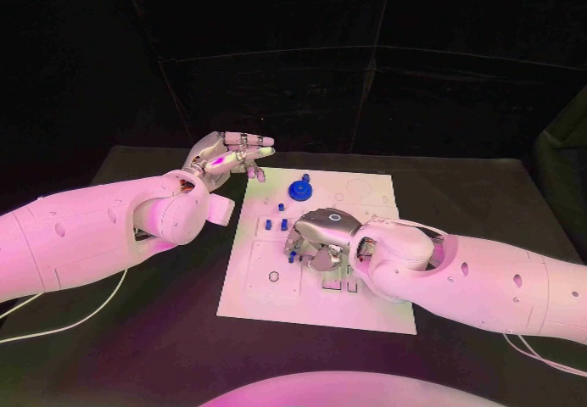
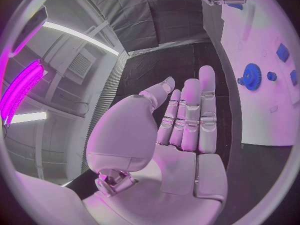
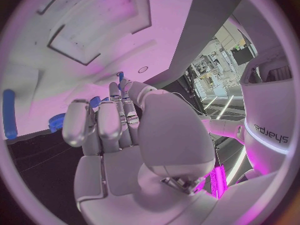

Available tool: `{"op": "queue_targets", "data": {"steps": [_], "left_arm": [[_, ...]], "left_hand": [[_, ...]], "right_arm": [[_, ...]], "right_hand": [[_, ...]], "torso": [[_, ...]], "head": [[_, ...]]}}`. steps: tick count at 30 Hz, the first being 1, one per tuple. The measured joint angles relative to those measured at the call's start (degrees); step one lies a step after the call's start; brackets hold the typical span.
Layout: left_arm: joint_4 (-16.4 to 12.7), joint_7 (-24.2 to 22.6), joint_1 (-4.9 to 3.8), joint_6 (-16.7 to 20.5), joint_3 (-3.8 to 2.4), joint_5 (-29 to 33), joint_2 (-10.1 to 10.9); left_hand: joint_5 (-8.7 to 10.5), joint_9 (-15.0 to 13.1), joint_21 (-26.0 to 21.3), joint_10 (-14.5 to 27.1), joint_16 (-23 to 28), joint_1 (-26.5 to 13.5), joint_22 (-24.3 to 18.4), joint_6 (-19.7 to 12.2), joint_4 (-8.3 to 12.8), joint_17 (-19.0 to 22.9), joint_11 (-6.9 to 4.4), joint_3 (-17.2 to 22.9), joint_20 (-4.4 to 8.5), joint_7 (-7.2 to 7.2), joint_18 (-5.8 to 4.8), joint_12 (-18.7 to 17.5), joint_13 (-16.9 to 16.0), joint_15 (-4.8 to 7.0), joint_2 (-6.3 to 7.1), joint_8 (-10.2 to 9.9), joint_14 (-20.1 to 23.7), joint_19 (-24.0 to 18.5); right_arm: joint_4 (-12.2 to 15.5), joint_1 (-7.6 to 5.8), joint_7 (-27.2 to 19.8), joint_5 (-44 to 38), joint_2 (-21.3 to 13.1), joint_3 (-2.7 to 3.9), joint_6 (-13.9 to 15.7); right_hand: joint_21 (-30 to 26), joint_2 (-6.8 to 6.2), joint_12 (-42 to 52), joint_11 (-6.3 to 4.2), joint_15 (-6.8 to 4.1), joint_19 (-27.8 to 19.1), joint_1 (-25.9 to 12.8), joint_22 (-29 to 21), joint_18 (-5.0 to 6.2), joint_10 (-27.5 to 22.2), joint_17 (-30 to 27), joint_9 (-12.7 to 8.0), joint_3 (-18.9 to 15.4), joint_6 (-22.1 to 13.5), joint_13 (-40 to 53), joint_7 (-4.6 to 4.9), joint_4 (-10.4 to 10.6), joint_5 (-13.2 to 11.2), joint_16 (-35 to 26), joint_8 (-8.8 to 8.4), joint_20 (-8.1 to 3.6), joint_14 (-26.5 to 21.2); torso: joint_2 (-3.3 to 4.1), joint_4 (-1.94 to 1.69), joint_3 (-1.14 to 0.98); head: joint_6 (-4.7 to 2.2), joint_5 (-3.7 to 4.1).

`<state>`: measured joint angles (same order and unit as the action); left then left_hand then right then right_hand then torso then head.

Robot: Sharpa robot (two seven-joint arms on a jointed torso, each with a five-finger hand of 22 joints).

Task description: Assemble the parts on the task board

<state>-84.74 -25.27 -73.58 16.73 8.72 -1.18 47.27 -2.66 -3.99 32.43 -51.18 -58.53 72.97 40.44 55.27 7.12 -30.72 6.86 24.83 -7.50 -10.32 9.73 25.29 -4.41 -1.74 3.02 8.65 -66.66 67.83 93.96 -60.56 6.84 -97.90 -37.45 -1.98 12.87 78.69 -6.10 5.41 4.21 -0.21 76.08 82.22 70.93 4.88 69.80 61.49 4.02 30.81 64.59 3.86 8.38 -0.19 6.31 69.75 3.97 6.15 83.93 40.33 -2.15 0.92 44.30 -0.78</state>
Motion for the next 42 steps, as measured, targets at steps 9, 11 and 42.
{"op": "queue_targets", "data": {"steps": [9,11,42], "left_arm": [[0.03,0.07,0.00,-0.06,0.01,0.01,0.01],[0.03,0.09,0.00,-0.07,0.01,0.01,0.02],[0.12,0.55,0.00,-0.43,0.03,0.02,0.02]], "left_hand": [[0.00,0.00,-0.26,0.20,0.00,0.00,-0.07,0.00,0.00,0.10,0.20,0.00,0.00,0.00,0.00,0.00,0.07,0.00,0.00,0.00,0.00,0.00],[0.00,0.00,-0.26,0.20,0.00,0.00,-0.07,0.00,0.00,0.10,0.20,0.00,0.00,0.00,0.00,0.00,0.07,0.00,0.00,0.00,0.00,0.00],[0.00,0.00,-0.26,0.20,0.00,0.00,-0.13,0.00,0.00,0.15,0.20,0.00,0.00,0.00,0.00,0.00,0.12,0.00,0.00,0.00,0.00,0.00]], "right_arm": [[-0.32,0.03,0.29,-0.36,0.40,0.03,-0.39],[-0.44,0.03,0.50,-0.57,0.53,0.04,-0.44],[-0.58,0.32,1.72,-3.22,1.25,-0.07,-2.15]], "right_hand": [[0.00,0.00,0.00,0.00,0.00,0.21,0.00,0.07,0.01,0.00,0.00,0.00,0.00,-0.07,0.03,-0.05,0.00,0.00,0.00,-0.04,-0.22,0.00],[0.00,0.00,0.00,0.00,0.00,0.21,0.00,0.06,0.00,0.00,-0.01,-0.01,0.00,-0.07,0.04,-0.05,0.00,0.00,0.00,-0.04,-0.22,0.00],[-0.72,-2.75,-1.55,1.23,0.43,-0.52,-4.26,-1.37,0.01,-3.11,-1.33,-0.22,-3.86,-2.60,-0.17,0.87,0.85,1.04,-0.29,-0.26,0.51,0.00]], "torso": [[-0.02,-0.01,0.01],[-0.02,-0.02,0.00],[-0.02,-0.01,0.00]], "head": [[0.01,-0.07],[-0.02,-0.08],[0.30,-0.02]]}}
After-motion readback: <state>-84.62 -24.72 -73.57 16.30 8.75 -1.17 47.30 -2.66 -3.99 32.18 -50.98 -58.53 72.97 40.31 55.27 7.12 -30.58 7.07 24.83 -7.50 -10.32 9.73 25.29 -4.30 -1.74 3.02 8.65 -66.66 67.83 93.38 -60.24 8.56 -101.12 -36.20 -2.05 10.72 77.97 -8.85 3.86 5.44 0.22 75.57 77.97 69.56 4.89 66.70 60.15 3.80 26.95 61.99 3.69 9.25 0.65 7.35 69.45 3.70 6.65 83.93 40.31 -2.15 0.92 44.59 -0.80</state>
